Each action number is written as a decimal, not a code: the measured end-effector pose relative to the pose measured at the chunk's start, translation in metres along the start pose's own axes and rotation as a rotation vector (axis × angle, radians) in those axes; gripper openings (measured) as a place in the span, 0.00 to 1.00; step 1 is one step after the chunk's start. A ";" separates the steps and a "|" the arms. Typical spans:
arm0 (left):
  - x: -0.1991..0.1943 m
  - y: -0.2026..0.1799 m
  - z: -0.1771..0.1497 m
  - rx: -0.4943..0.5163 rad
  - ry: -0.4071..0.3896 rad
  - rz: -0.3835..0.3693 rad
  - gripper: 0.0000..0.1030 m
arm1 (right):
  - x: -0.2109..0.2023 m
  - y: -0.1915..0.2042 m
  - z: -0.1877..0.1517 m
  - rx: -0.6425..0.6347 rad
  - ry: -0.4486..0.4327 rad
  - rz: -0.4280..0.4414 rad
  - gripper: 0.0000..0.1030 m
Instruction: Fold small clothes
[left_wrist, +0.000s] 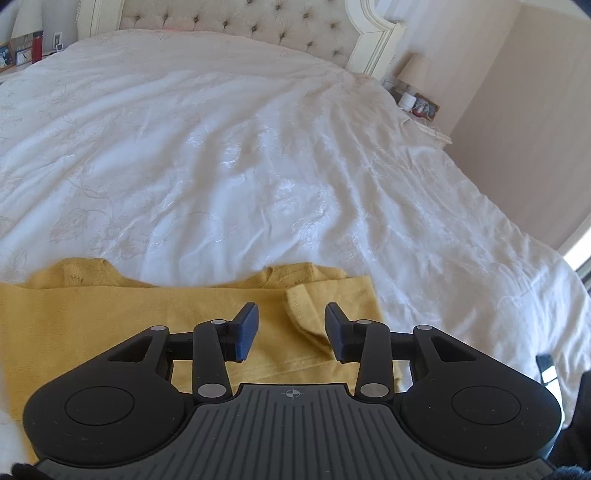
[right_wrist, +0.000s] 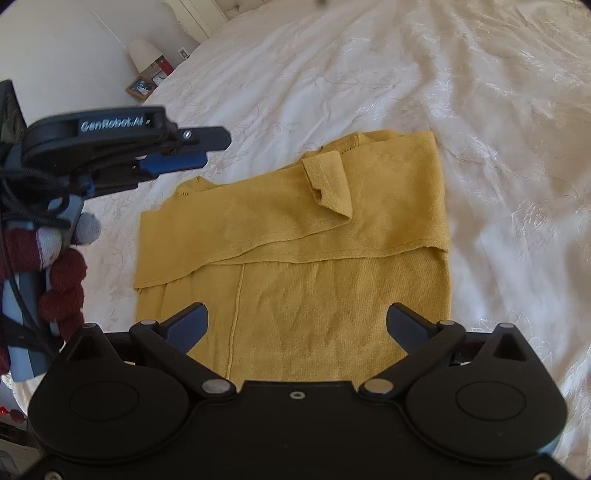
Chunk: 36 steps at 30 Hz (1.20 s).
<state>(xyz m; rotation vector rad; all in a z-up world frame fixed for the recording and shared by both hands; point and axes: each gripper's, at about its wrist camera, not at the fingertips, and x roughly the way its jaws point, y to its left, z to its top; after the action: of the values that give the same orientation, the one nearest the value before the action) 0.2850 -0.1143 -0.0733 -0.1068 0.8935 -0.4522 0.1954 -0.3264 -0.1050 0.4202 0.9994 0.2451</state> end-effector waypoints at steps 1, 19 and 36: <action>-0.002 0.007 -0.006 0.006 0.006 0.019 0.40 | 0.001 0.000 0.003 -0.001 -0.004 -0.001 1.00; 0.016 0.172 -0.065 -0.202 0.218 0.374 0.40 | 0.081 0.016 0.081 -0.255 -0.016 -0.144 0.99; -0.010 0.159 -0.052 -0.100 0.144 0.359 0.43 | 0.059 -0.012 0.081 -0.155 -0.014 -0.174 0.10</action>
<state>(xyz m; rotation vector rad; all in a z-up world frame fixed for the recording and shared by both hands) 0.2928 0.0379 -0.1420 -0.0041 1.0527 -0.0805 0.2957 -0.3332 -0.1173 0.1918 0.9893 0.1610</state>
